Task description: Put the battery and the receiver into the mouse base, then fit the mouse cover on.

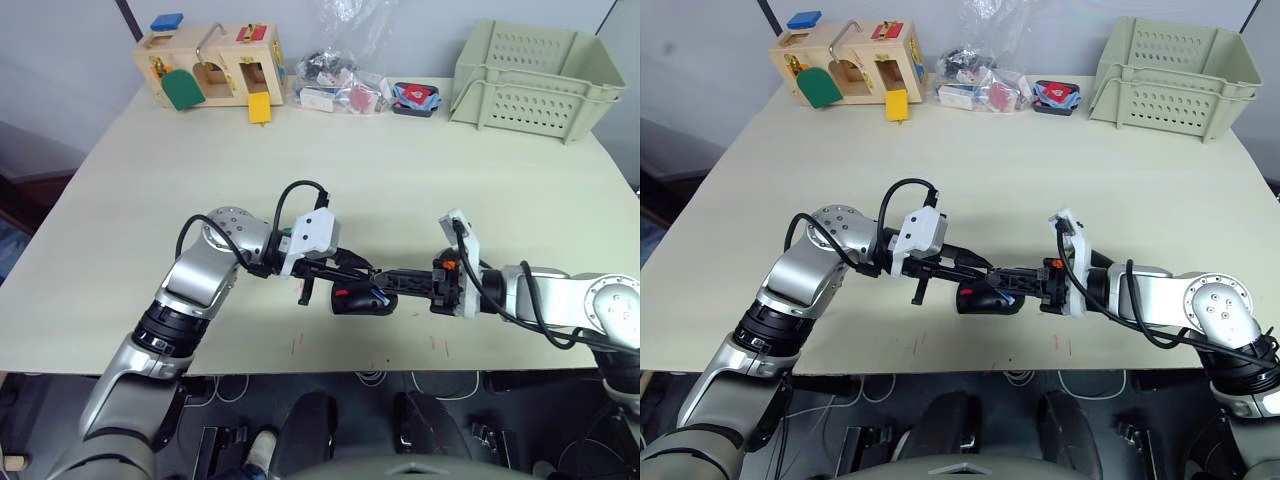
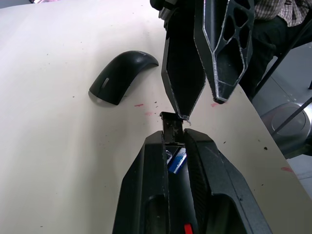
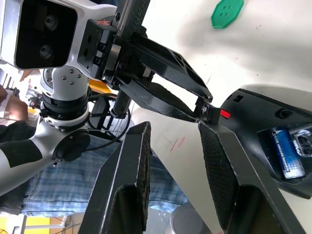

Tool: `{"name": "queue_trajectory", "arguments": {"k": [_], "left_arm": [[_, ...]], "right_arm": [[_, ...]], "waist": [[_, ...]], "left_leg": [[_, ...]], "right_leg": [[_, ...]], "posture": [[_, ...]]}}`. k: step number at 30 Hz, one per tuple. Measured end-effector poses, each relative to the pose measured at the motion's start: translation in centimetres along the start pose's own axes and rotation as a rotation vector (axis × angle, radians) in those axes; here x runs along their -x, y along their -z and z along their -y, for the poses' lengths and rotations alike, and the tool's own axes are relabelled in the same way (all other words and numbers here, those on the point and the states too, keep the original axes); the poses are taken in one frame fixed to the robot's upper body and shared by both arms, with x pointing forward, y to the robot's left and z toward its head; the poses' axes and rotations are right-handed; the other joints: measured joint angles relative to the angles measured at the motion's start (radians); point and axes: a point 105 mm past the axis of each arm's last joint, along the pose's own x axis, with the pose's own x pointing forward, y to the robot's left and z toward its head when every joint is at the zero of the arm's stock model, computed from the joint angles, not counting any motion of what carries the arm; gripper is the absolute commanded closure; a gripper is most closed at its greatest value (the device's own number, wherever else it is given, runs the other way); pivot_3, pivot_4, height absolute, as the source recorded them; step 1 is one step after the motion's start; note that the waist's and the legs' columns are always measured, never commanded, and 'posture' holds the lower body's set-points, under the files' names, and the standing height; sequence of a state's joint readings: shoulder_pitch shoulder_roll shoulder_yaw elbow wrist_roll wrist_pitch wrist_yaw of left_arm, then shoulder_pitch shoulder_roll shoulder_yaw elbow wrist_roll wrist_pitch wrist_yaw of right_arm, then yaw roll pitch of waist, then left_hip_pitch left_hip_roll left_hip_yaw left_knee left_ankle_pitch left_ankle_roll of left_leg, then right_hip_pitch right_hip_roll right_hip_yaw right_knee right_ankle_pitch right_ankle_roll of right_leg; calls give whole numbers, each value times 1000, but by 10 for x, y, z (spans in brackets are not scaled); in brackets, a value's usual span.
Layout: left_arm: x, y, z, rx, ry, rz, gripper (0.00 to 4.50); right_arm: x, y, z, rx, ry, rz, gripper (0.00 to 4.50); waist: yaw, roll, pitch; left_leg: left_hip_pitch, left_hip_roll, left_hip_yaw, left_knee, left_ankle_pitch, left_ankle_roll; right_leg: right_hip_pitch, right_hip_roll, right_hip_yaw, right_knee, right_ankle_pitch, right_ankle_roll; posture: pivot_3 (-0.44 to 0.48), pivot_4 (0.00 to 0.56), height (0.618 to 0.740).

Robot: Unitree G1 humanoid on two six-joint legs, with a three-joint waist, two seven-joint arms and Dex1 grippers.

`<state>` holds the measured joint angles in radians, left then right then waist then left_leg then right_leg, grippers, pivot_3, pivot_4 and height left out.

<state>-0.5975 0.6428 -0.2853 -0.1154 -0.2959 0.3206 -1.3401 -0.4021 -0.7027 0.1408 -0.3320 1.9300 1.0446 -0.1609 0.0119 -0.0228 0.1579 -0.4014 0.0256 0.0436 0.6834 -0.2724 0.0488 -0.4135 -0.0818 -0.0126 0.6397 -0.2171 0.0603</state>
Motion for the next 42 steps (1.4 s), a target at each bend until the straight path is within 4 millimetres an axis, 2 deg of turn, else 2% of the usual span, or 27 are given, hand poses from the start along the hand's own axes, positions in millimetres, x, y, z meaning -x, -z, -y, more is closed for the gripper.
{"name": "queue_trajectory", "arguments": {"k": [8,31,33,35,42], "left_arm": [[0,0,0,1,2,1,4149],[-1,-4,2,-8,10,13,4149],[-1,-4,2,-8,9,13,4149],[-1,-4,2,-8,7,13,4149],[-1,-4,1,-7,4,11,4149]], "right_arm": [[7,-1,11,-5,47,-7,2832],[1,-3,8,-1,16,3,2832],[1,-3,8,-1,16,3,3430],[1,-3,10,-2,23,3,4355],[1,-4,10,-7,21,9,4435]], "waist": [[1,0,0],[0,0,0],[0,0,0],[0,0,0],[0,0,0]], "left_leg": [[0,0,0,0,0,0],[-1,1,0,0,0,1],[-1,1,0,0,0,1],[-1,1,0,0,-1,1],[-1,1,0,0,-1,1]], "right_leg": [[0,0,0,-1,0,0],[0,0,-1,-2,0,0],[0,0,-1,-2,0,0],[0,0,-1,-2,0,0],[0,0,-1,-2,0,0]], "posture": [[0,150,740],[0,150,740],[0,150,740],[0,150,740],[0,150,740]]}}
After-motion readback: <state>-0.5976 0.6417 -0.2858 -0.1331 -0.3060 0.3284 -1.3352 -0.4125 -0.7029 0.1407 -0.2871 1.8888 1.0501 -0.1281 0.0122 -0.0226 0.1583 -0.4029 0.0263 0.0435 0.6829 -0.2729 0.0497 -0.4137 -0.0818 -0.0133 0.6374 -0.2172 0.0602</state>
